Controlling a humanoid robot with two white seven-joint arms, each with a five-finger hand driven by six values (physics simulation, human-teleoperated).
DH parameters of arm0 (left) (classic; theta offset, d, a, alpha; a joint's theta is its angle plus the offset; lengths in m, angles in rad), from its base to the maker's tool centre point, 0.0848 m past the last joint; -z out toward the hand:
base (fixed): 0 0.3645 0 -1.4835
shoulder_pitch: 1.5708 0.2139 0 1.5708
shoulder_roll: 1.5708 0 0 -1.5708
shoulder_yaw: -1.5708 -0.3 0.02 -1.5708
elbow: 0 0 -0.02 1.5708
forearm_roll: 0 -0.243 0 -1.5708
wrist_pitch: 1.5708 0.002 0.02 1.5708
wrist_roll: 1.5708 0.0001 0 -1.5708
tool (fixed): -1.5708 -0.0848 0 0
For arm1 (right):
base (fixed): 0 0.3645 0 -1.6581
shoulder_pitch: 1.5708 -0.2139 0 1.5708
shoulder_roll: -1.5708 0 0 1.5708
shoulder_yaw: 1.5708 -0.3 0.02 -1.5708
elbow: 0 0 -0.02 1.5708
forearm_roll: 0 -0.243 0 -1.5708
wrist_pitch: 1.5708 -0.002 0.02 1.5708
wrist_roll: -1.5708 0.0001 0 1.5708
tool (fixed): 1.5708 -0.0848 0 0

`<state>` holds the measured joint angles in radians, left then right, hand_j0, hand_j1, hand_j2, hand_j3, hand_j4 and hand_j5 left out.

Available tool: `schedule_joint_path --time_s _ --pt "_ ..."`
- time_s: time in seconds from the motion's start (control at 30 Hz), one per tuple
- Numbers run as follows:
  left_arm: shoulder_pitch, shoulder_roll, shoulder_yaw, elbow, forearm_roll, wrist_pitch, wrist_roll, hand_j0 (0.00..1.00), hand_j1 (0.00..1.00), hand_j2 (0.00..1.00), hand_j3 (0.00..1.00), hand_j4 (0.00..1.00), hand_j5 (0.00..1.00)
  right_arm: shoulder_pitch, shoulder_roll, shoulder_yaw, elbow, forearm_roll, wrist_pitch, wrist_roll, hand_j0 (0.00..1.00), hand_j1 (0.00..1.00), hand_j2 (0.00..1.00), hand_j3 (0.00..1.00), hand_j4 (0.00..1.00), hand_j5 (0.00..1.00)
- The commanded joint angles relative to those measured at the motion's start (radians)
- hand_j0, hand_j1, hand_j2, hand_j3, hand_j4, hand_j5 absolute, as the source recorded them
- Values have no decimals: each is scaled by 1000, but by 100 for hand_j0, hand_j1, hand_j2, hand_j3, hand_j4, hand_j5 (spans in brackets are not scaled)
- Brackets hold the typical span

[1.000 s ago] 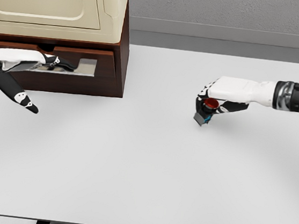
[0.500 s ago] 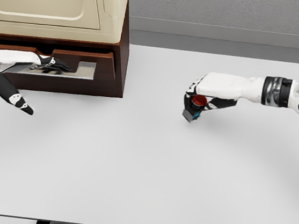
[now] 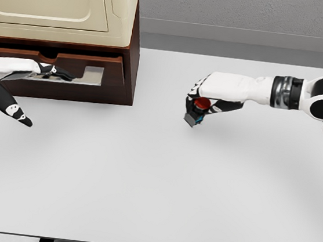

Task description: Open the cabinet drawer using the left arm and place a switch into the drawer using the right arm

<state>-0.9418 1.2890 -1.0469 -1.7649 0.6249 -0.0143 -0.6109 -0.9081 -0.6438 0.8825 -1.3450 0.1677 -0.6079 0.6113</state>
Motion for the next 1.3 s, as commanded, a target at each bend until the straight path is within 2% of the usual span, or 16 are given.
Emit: schedule_joint_path --time_s 0.0,0.5,0.7,0.97,1.27 --pt "0 7 -1 1 -11 -13 0 100 100 100 100 100 100 0 15 0 0 -7 4 0 49 49 49 49 49 49" --pt "3 30 -4 1 -7 -38 0 100 100 100 100 100 100 -52 69 6 6 -7 10 0 49 49 49 49 49 49" --pt "15 47 -2 1 -7 -65 0 100 100 100 100 100 100 -72 69 7 -2 -7 10 0 49 49 49 49 49 49" --pt "28 59 -4 1 -7 -87 0 100 100 100 100 100 100 -135 67 73 -3 -34 8 0 49 49 49 49 49 49" --pt "31 69 -4 -1 -7 -111 0 100 100 100 100 100 100 -167 64 79 -20 -70 8 0 49 49 49 49 49 49"
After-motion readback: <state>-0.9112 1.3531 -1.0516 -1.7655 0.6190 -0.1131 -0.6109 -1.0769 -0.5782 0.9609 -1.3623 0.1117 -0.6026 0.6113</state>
